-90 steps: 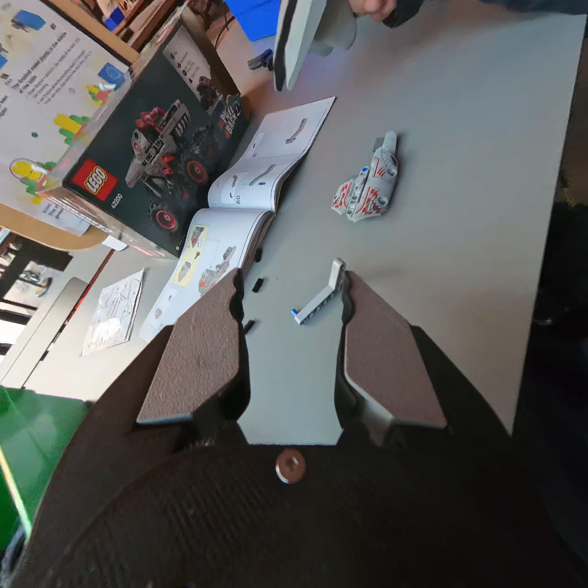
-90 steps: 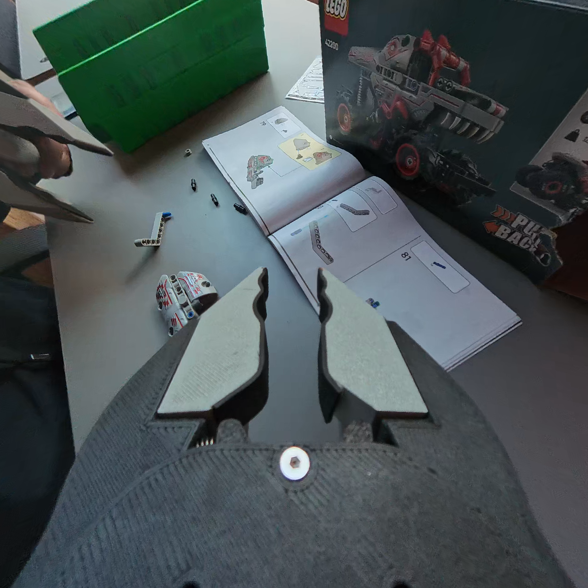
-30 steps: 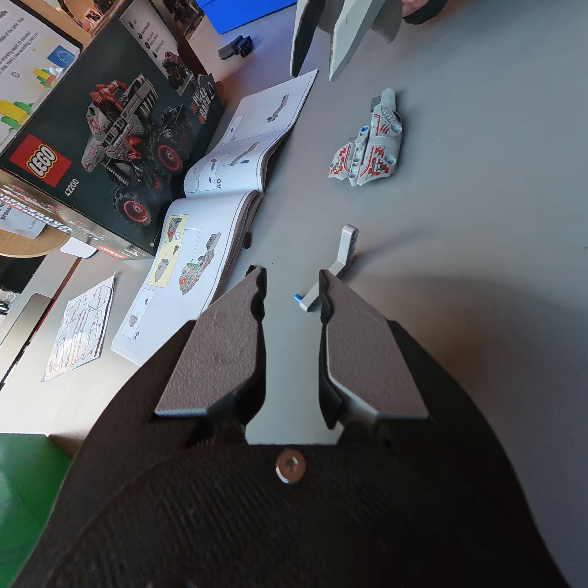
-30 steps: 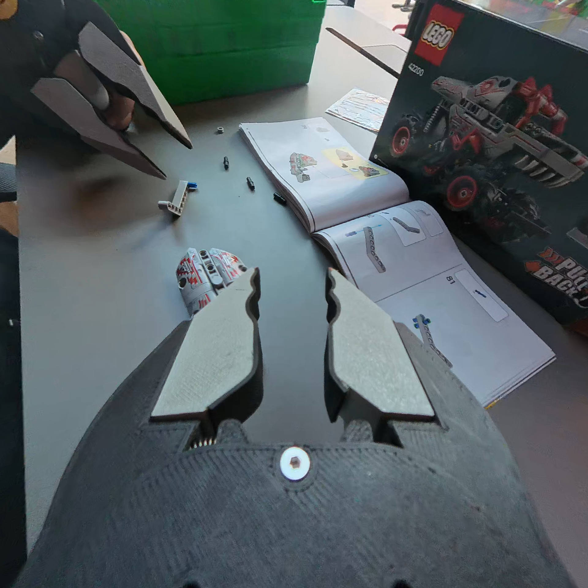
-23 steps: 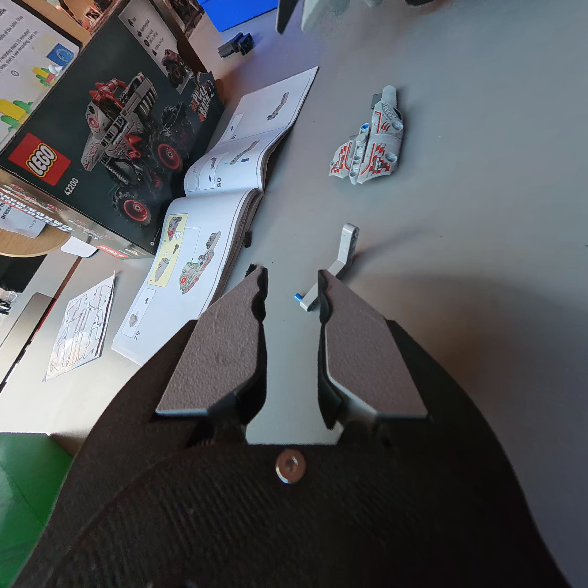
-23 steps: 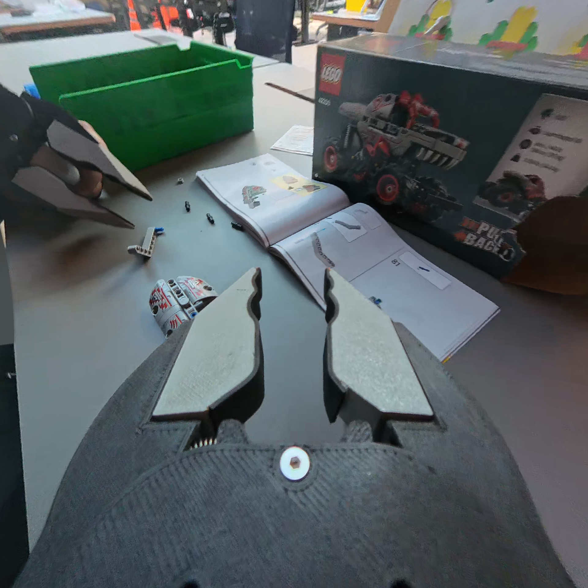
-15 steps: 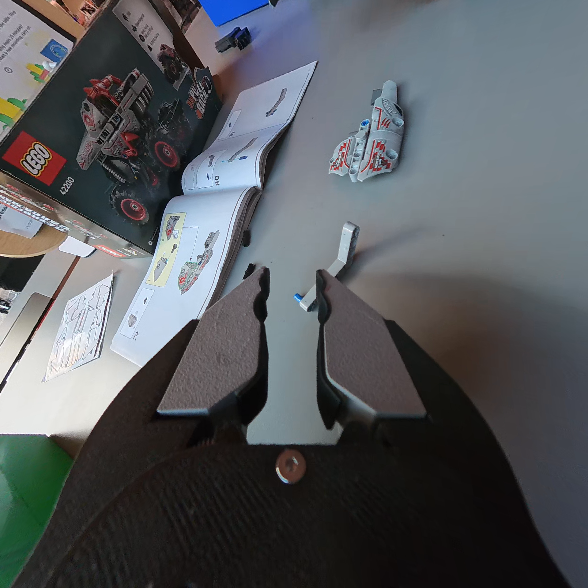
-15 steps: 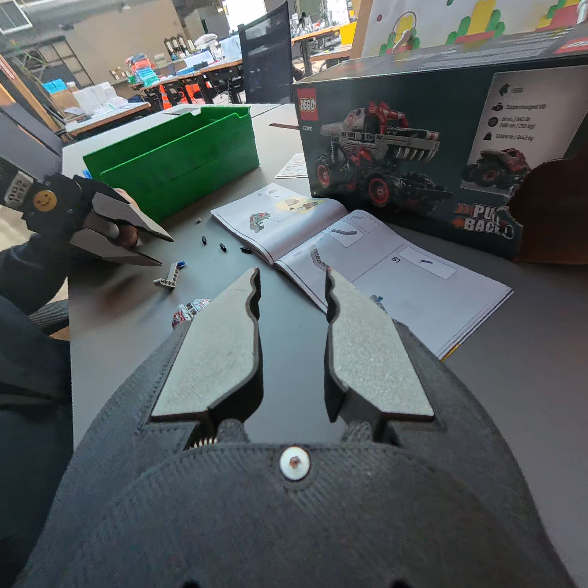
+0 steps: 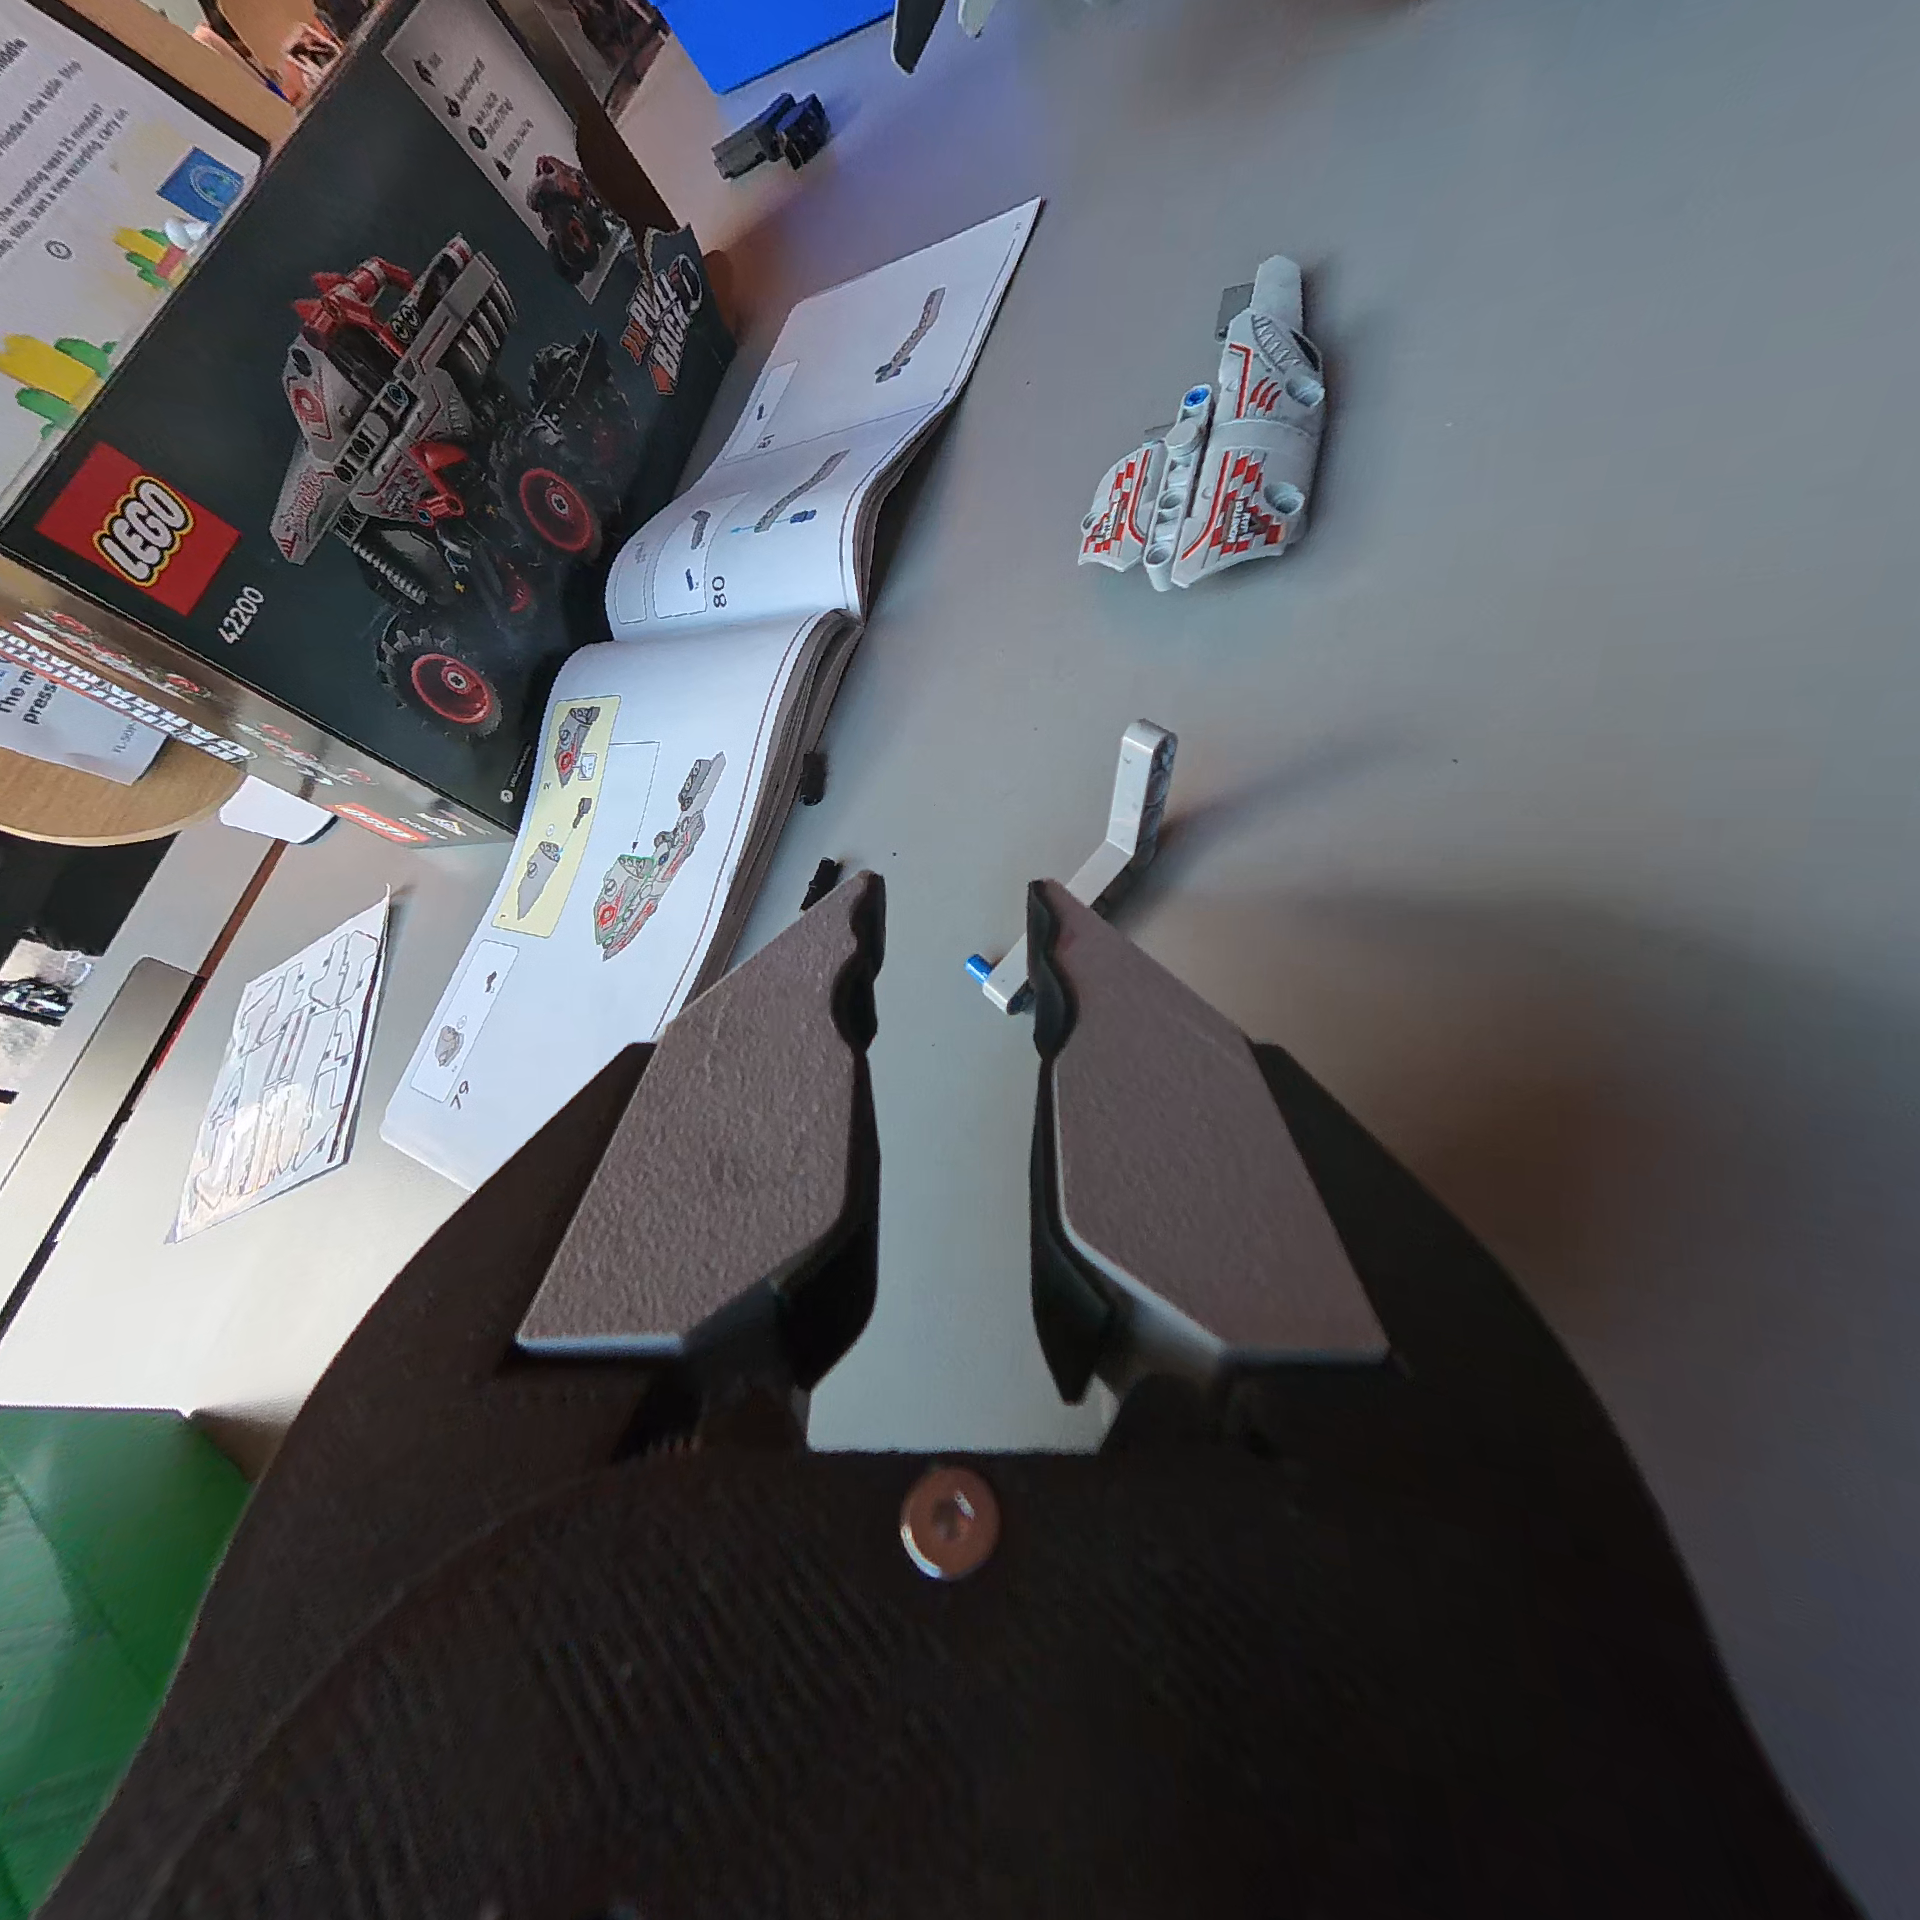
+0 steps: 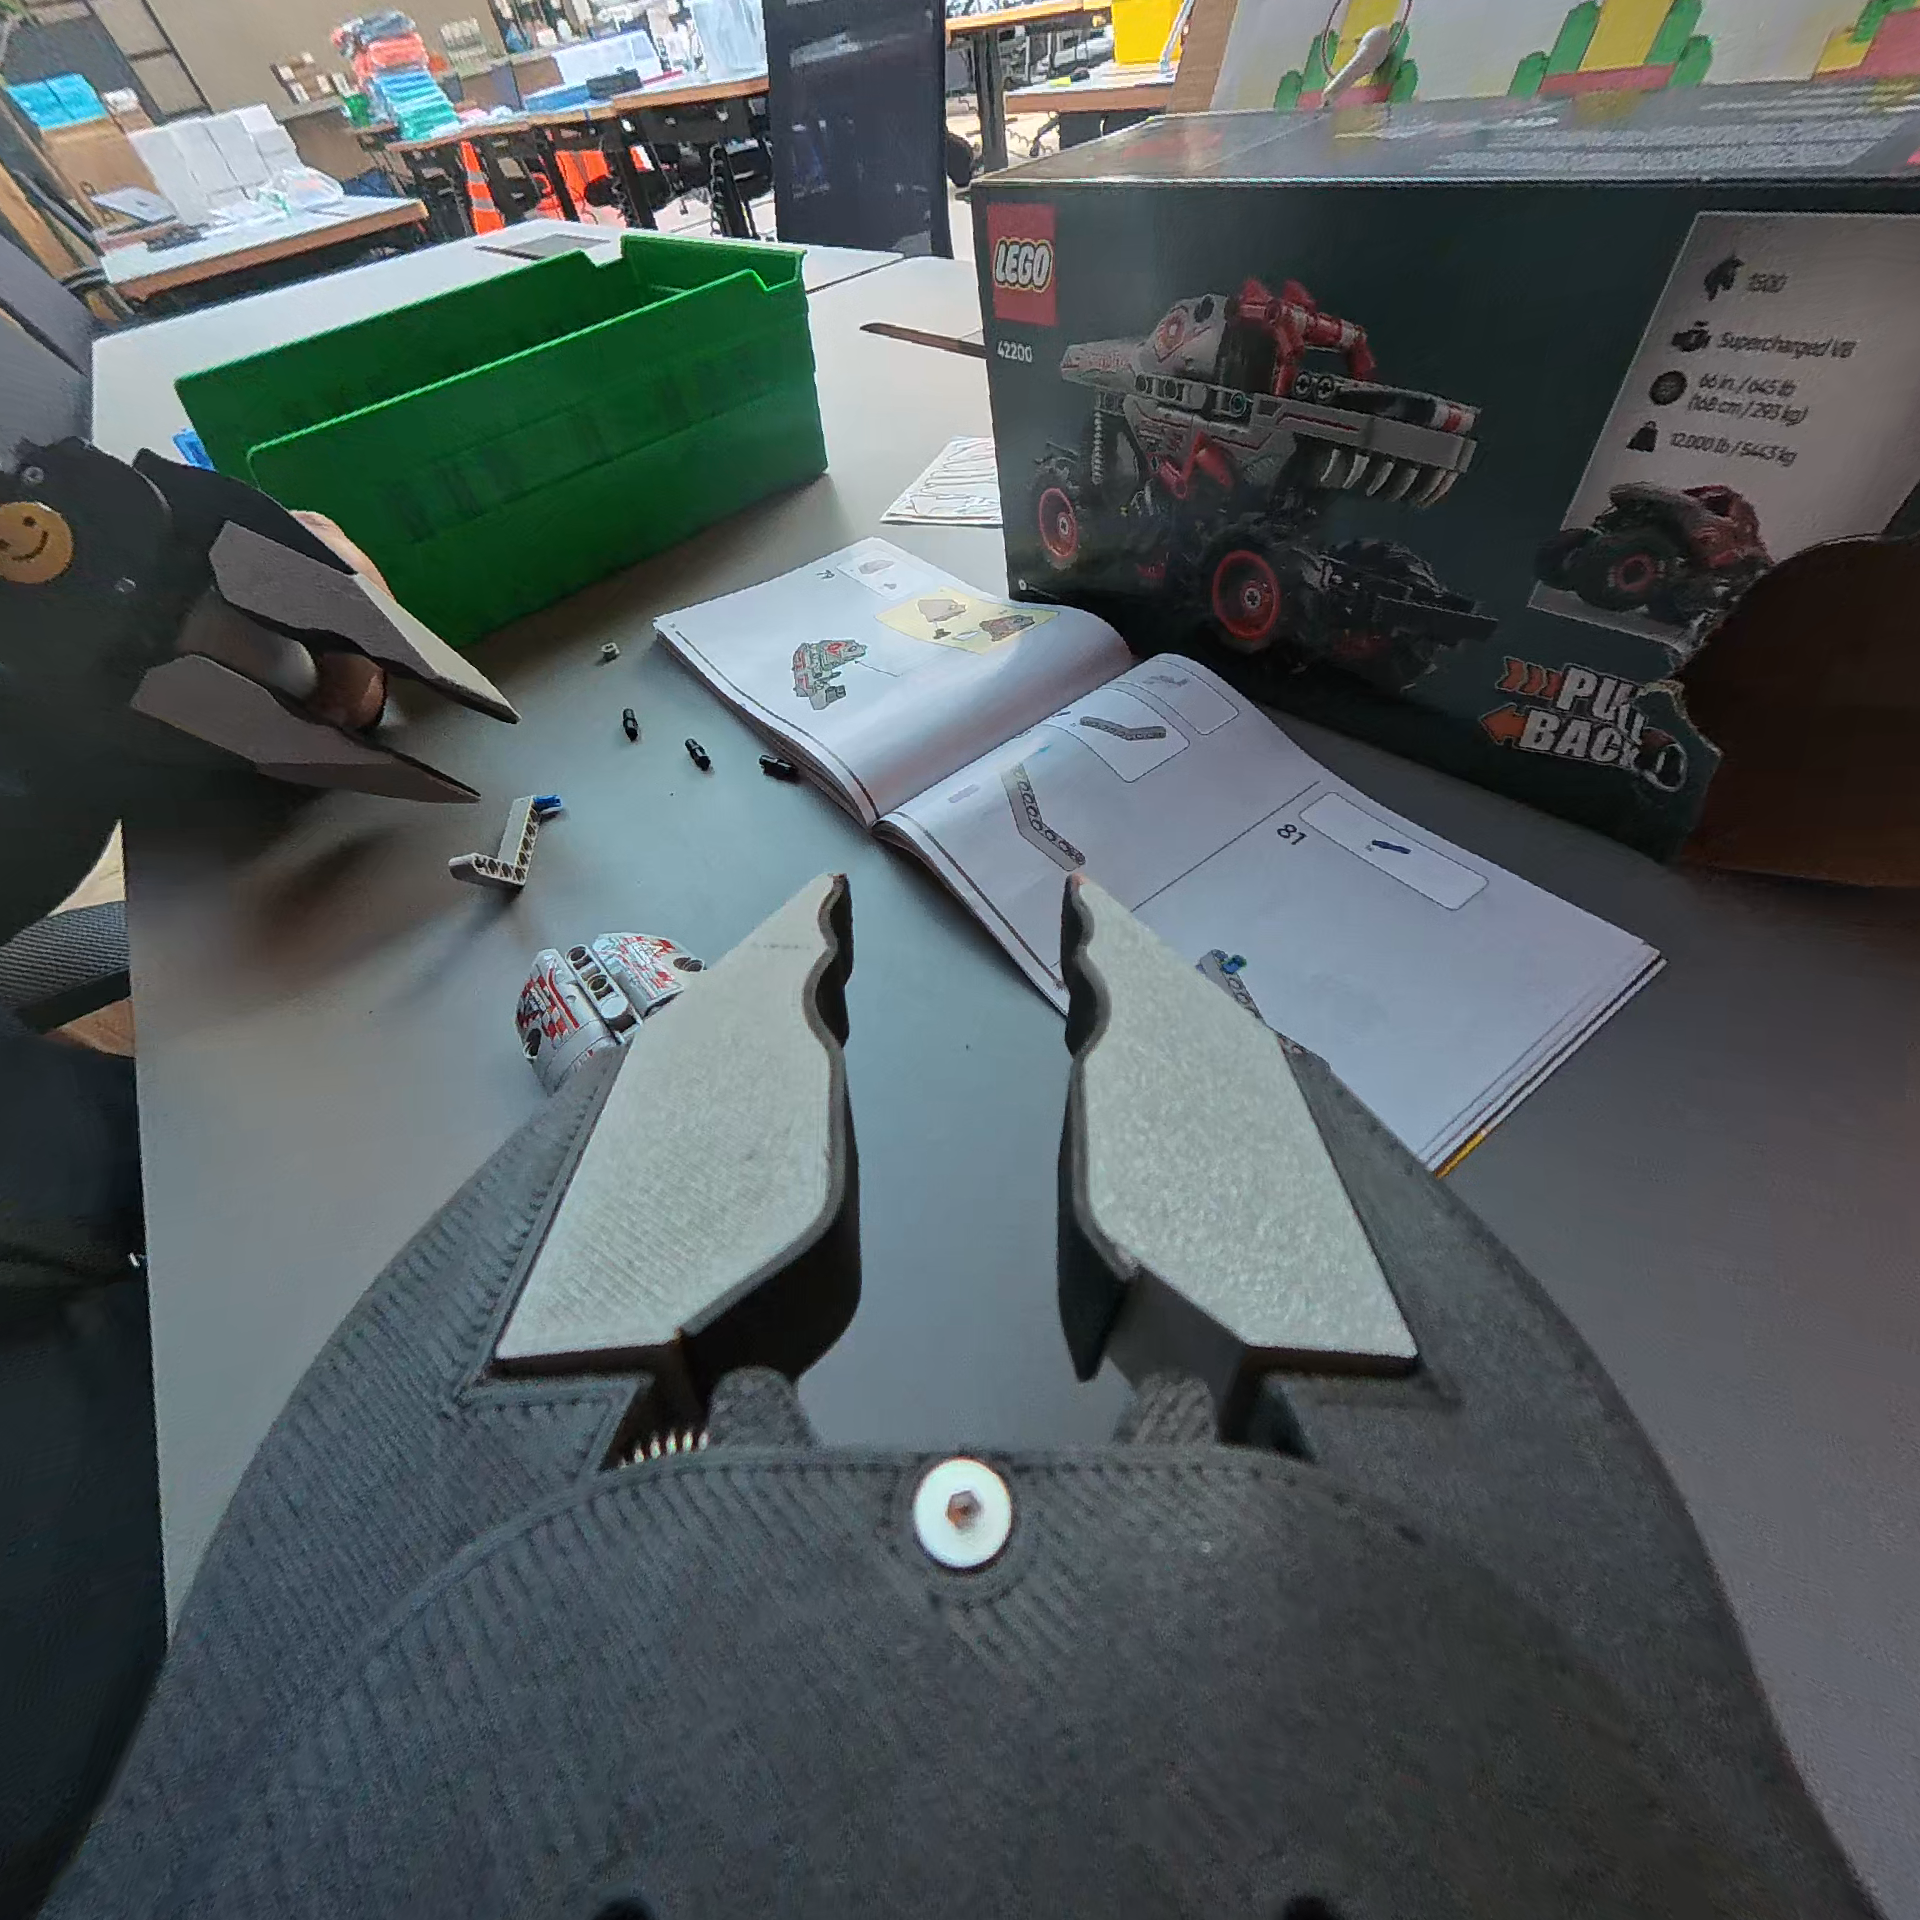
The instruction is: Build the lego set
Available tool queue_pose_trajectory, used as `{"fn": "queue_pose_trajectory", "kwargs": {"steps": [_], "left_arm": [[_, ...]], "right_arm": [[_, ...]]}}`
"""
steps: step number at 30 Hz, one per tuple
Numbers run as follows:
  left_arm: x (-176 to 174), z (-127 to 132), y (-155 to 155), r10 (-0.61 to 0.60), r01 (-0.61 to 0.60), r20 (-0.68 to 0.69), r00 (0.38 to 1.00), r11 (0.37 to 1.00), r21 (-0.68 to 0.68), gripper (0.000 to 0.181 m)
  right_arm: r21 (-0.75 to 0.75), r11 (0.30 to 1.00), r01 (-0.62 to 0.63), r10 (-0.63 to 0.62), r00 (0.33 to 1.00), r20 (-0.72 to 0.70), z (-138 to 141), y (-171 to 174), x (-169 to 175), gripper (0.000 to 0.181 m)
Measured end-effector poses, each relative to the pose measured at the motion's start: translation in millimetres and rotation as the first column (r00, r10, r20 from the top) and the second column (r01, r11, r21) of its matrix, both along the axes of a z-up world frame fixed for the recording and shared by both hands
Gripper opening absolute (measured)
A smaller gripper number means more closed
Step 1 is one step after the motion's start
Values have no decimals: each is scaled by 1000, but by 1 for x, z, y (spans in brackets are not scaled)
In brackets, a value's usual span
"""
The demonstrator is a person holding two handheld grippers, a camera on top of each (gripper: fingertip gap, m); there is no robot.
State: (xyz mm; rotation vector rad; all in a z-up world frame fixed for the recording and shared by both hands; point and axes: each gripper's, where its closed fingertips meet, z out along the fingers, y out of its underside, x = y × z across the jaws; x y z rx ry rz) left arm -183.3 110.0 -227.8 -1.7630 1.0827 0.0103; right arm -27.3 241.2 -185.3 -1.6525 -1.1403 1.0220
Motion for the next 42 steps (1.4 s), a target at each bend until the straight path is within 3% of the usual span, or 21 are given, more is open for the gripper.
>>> {"fn": "queue_pose_trajectory", "kwargs": {"steps": [1,19,24,28,35,39,42], "left_arm": [[0,0,0,0,0,-1,1000,1000,0,24],[10,9,-10,-30,30,66,997,1000,0,24],[16,36,-27,-43,39,169,985,999,23,25],[9,81,-49,-66,46,229,971,995,92,26],[-70,150,-64,78,-149,354,932,972,179,11],[-129,169,-62,233,-326,413,880,930,169,10],[-179,161,-55,414,-486,423,806,871,75,11]], "right_arm": [[-1,1000,0,0,1000,-2,0,0,0,36],[20,999,35,-35,999,-8,3,5,4,36],[26,998,49,-49,999,-19,6,7,6,37],[24,998,51,-51,999,-2,2,8,5,38],[25,997,79,-80,996,33,-6,14,5,42],[16,995,95,-95,994,55,-12,18,6,43],[13,994,107,-107,992,72,-16,21,6,43]]}}
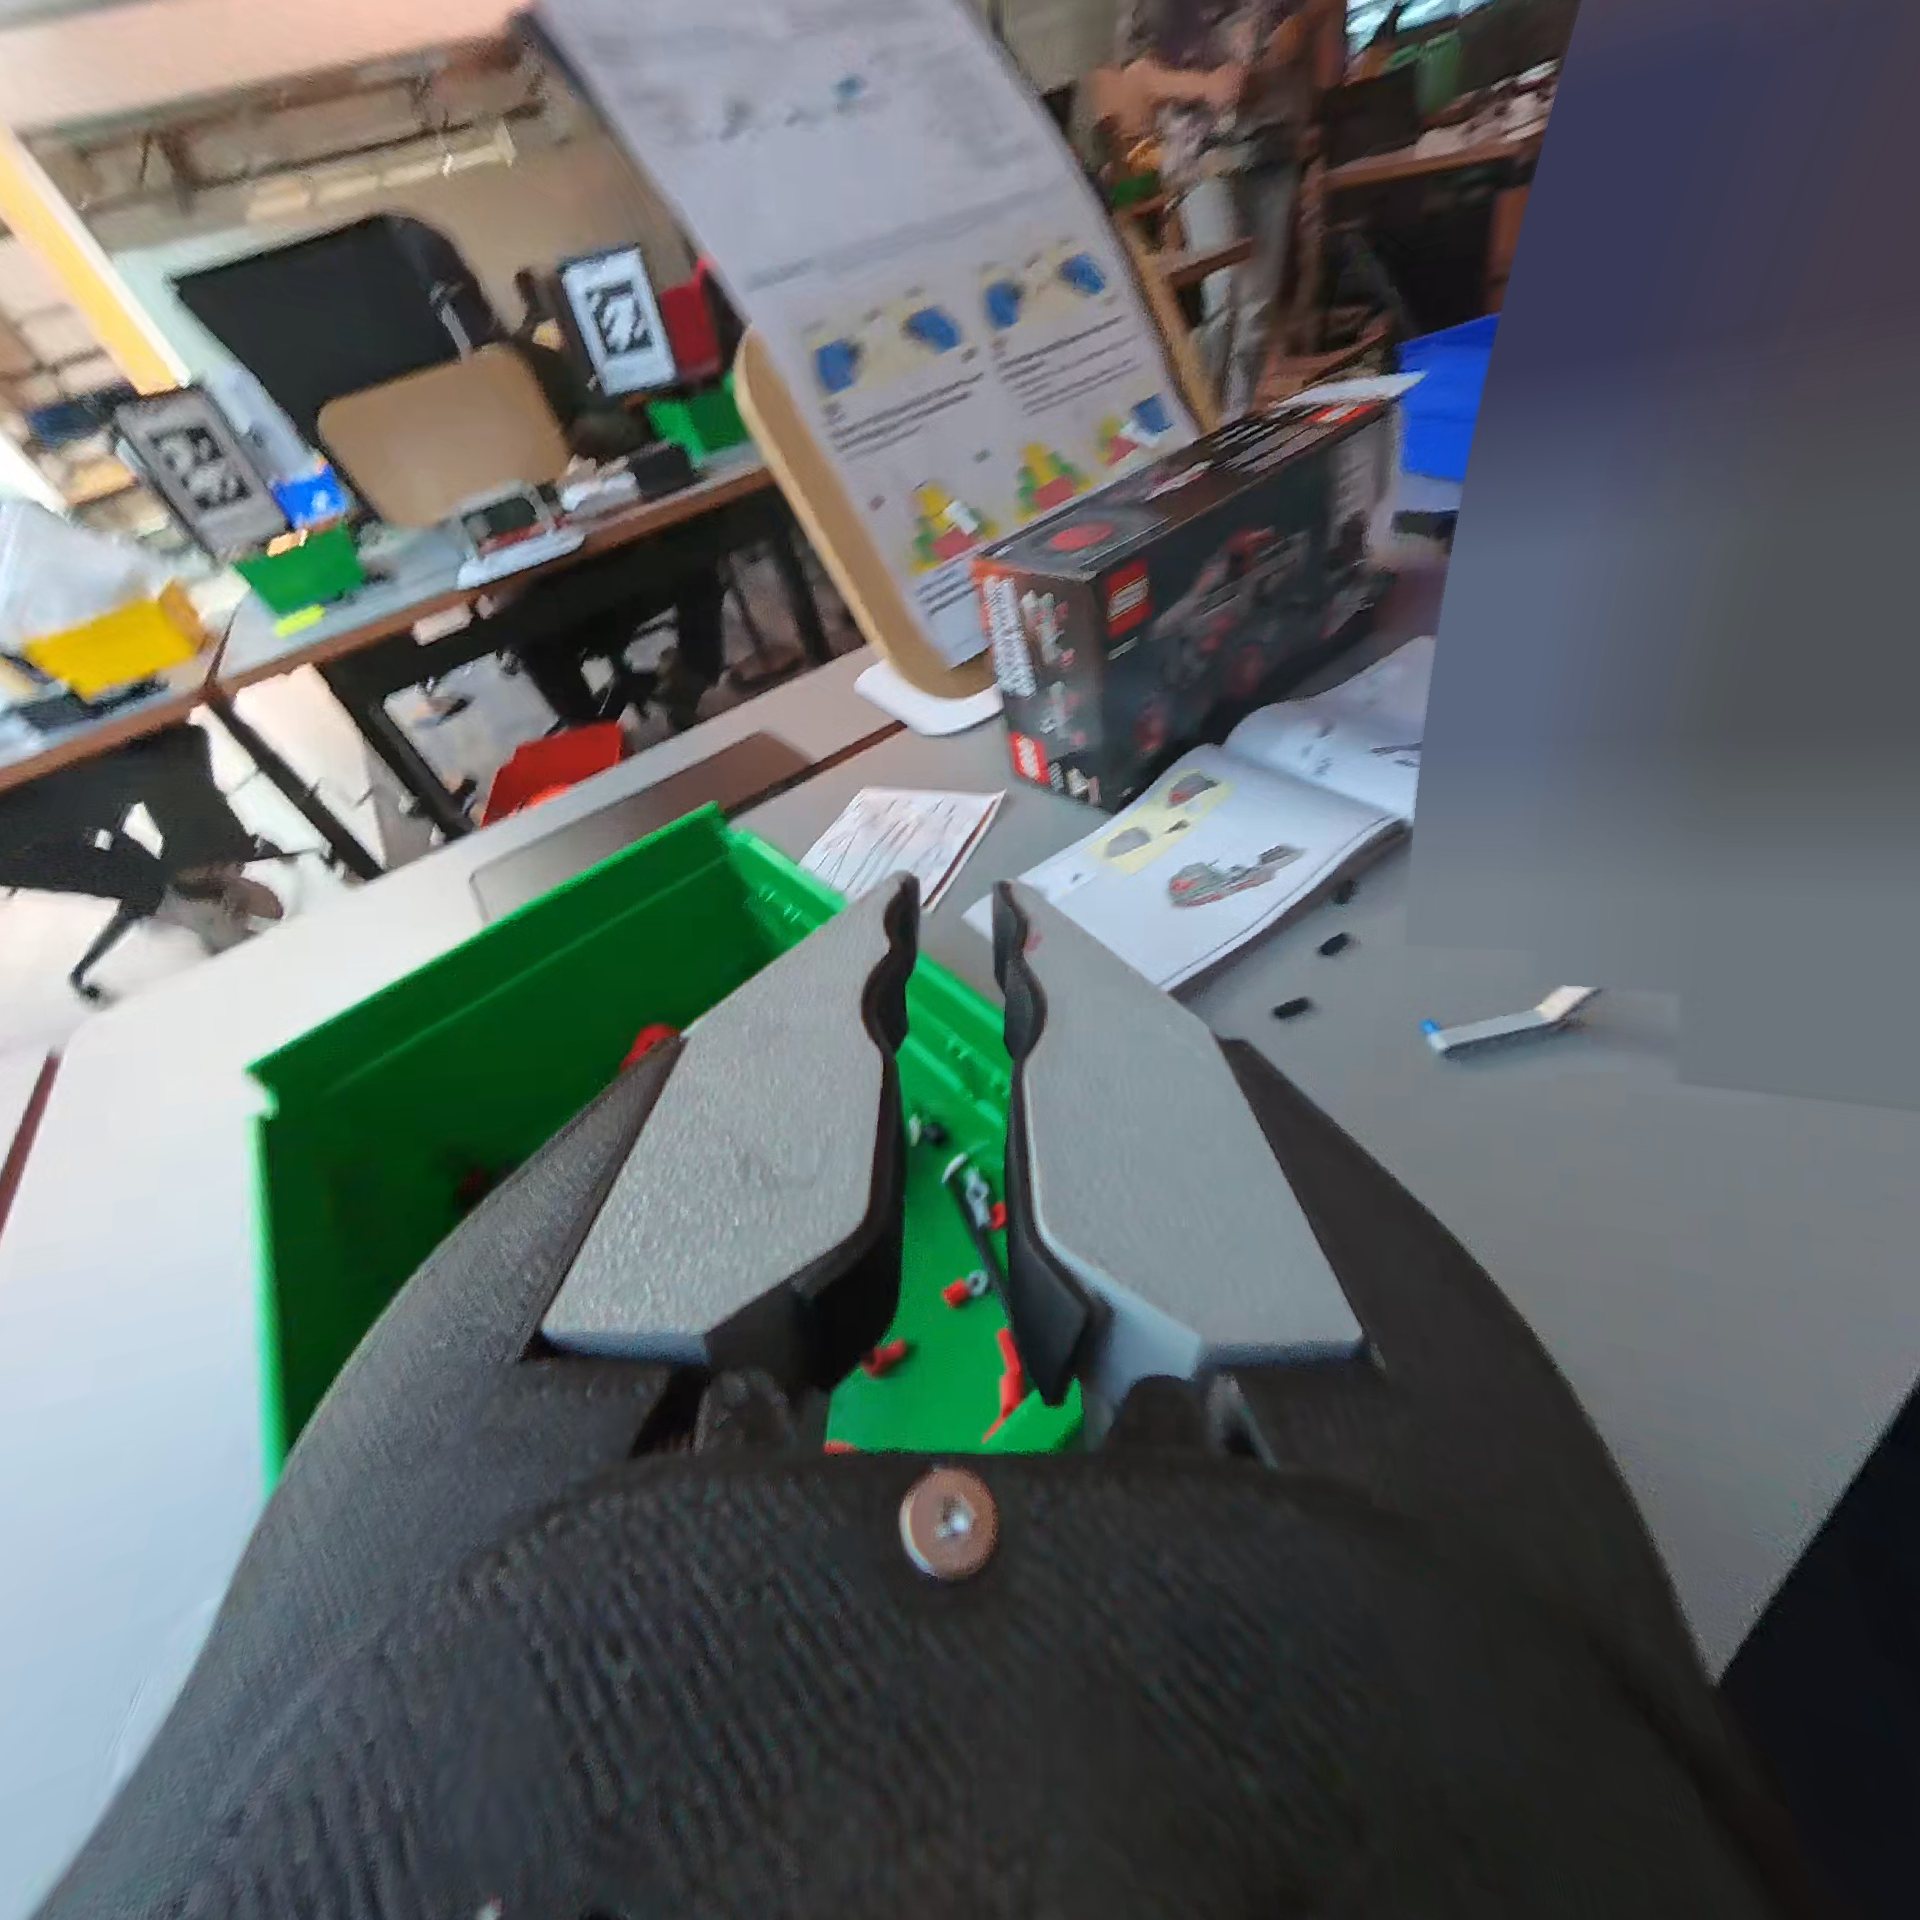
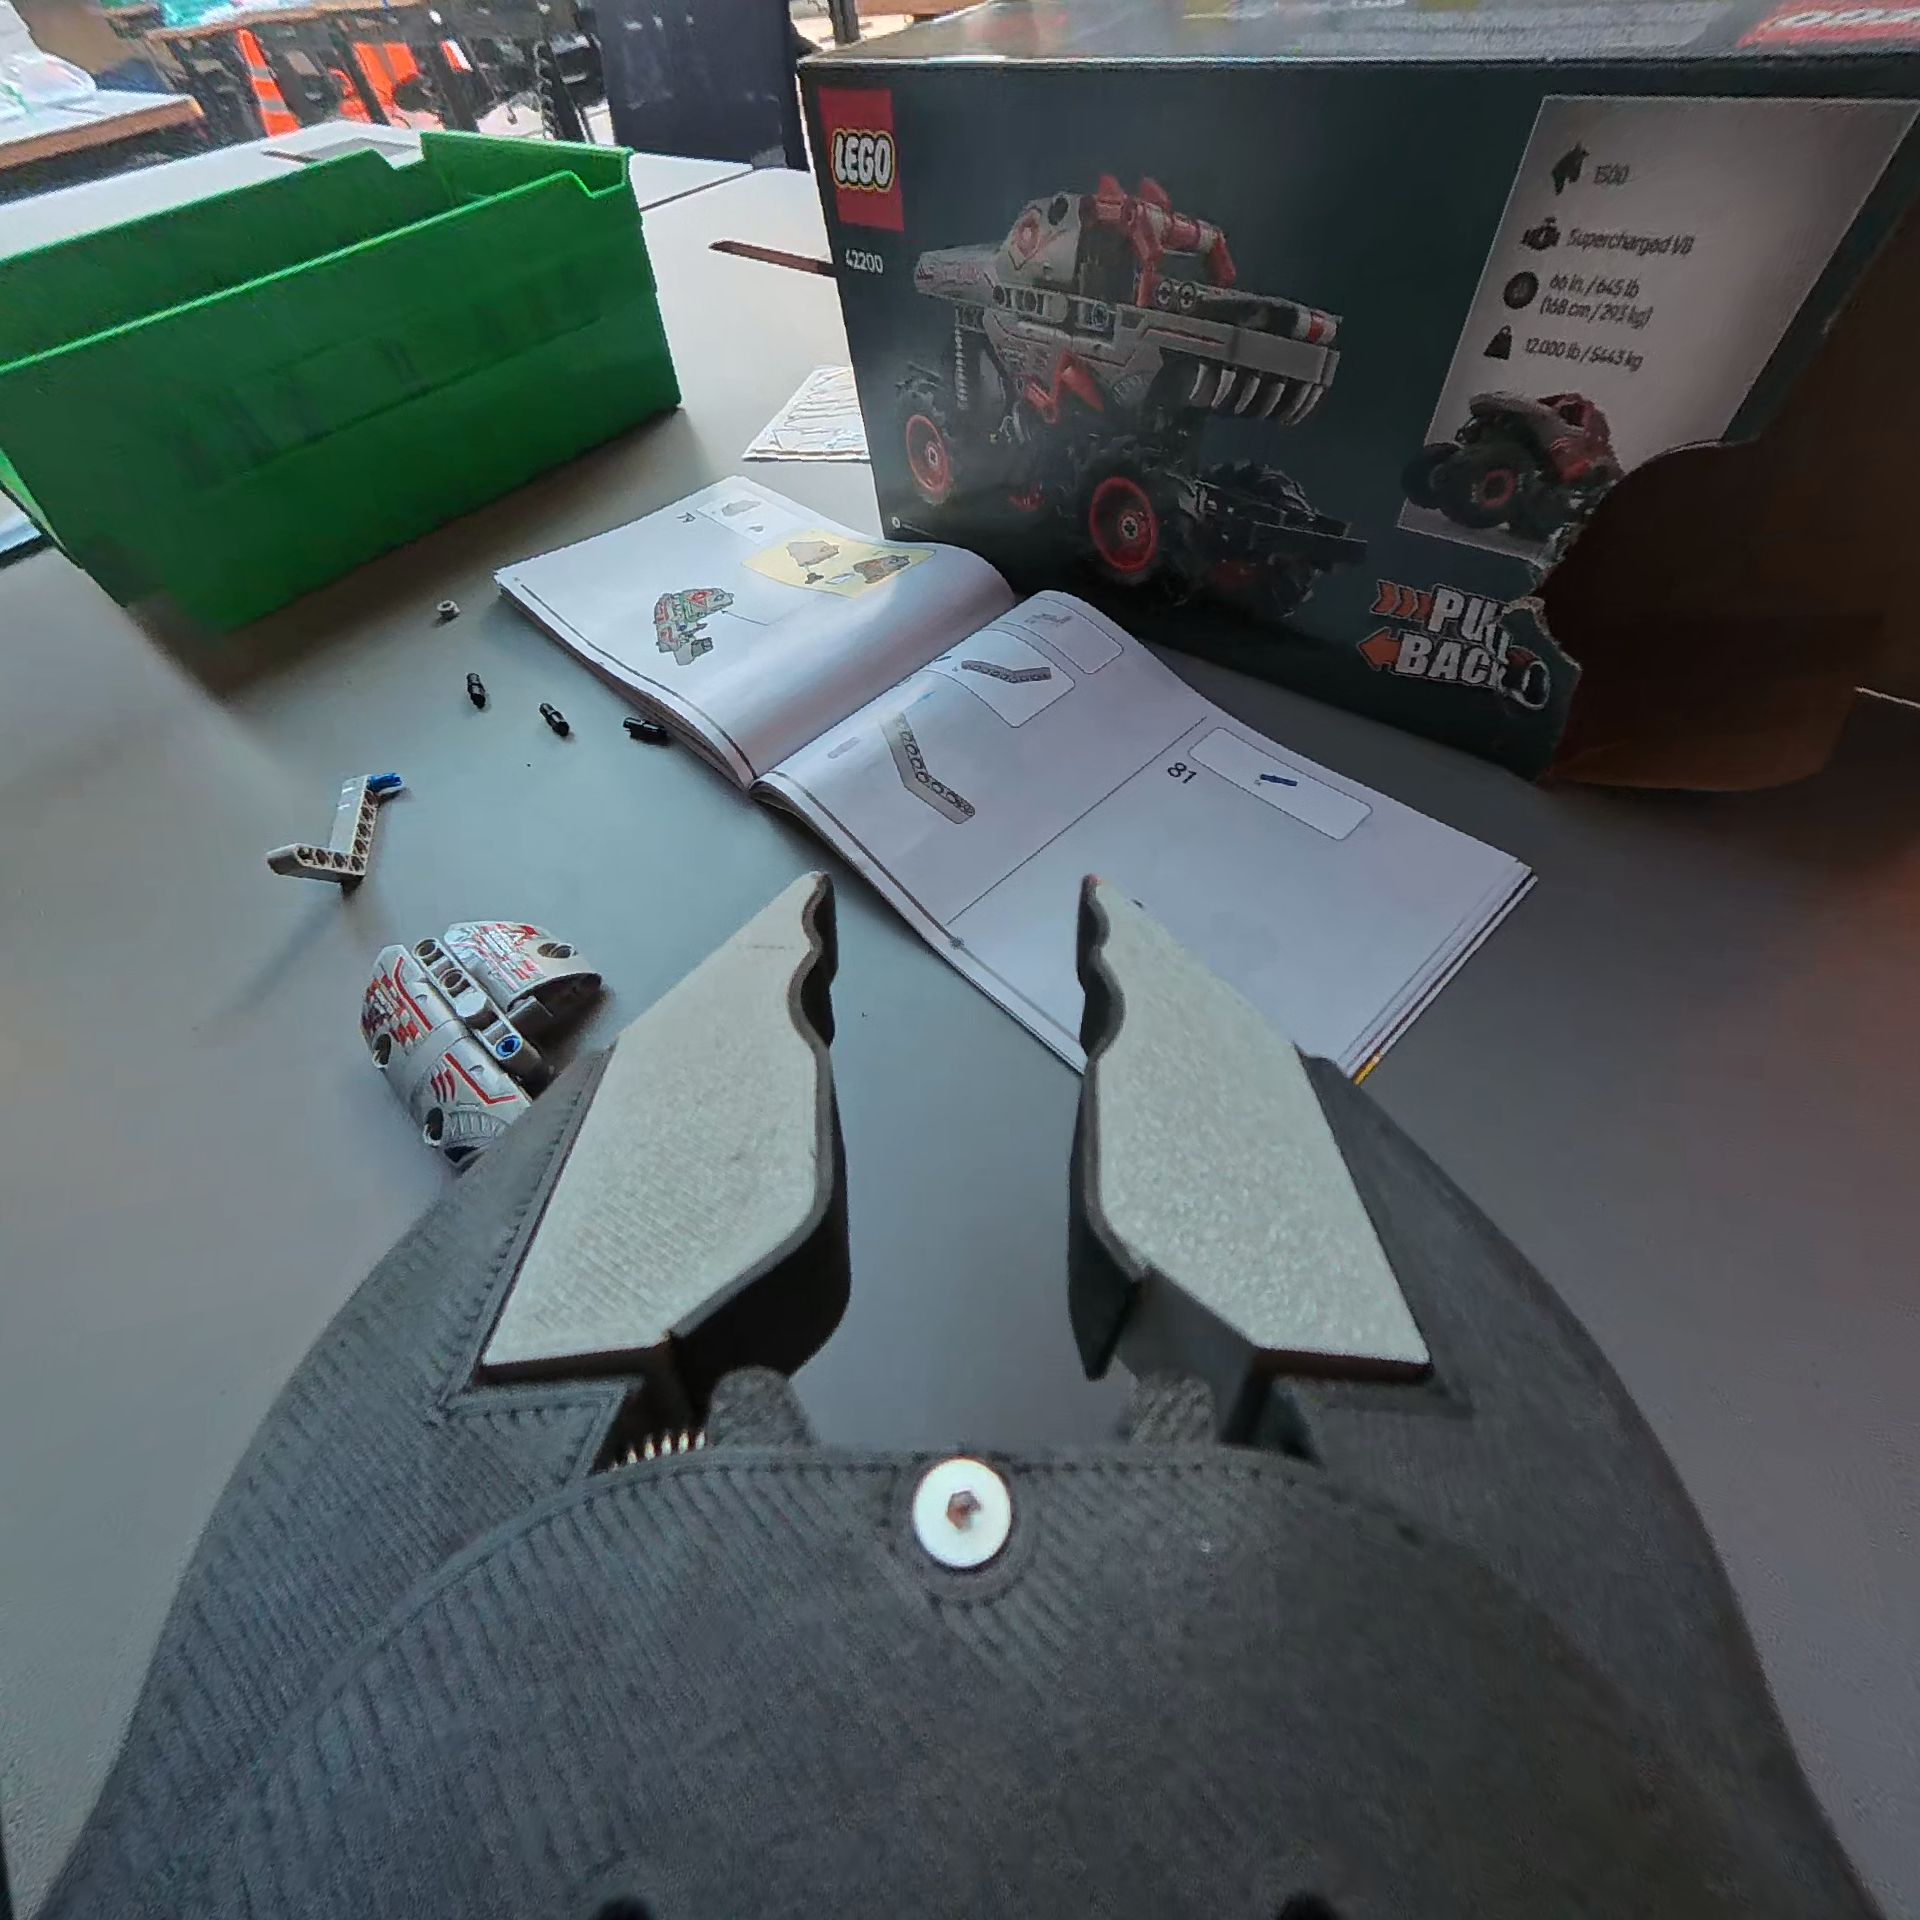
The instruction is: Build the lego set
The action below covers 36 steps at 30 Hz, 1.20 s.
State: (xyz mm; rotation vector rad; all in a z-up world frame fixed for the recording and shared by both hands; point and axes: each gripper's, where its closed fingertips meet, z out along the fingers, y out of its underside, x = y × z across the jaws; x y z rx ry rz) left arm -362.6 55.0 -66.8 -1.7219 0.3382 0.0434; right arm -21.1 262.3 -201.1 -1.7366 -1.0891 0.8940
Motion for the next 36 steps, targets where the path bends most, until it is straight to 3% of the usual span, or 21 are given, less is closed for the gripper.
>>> {"fn": "queue_pose_trajectory", "kwargs": {"steps": [4,8,12,18,20,22,24,27,31,36], "left_arm": [[-49,-26,5,118,-95,99,988,973,-209,26],[-81,-48,7,153,-117,71,986,925,-361,25],[-92,-71,11,109,-79,37,993,878,-471,21],[-97,-113,7,2,-14,-18,1000,758,-652,16],[-106,-119,6,2,-41,-56,998,721,-692,18],[-117,-111,13,7,-83,-113,994,733,-675,16],[-116,-103,23,-46,-52,-126,991,735,-676,15],[-107,-112,30,-182,24,-122,976,642,-766,14],[-106,-124,47,-294,54,-142,945,569,-821,17],[-75,-140,45,-462,205,-22,887,435,-877,27]], "right_arm": [[-1,1000,13,-13,1000,12,-3,3,1,43],[-6,1000,20,-20,1000,22,-6,6,1,42],[-15,999,28,-28,999,32,-8,9,1,42],[21,999,41,-41,999,14,-4,11,2,43],[20,998,53,-53,999,8,-3,12,3,44],[9,998,65,-65,998,-4,-2,15,4,46],[-8,997,73,-73,997,-18,-2,17,6,47],[-6,997,83,-83,996,-22,-1,20,7,47],[18,995,99,-99,995,9,-4,23,7,47],[40,992,115,-117,992,37,-6,25,7,48]]}}
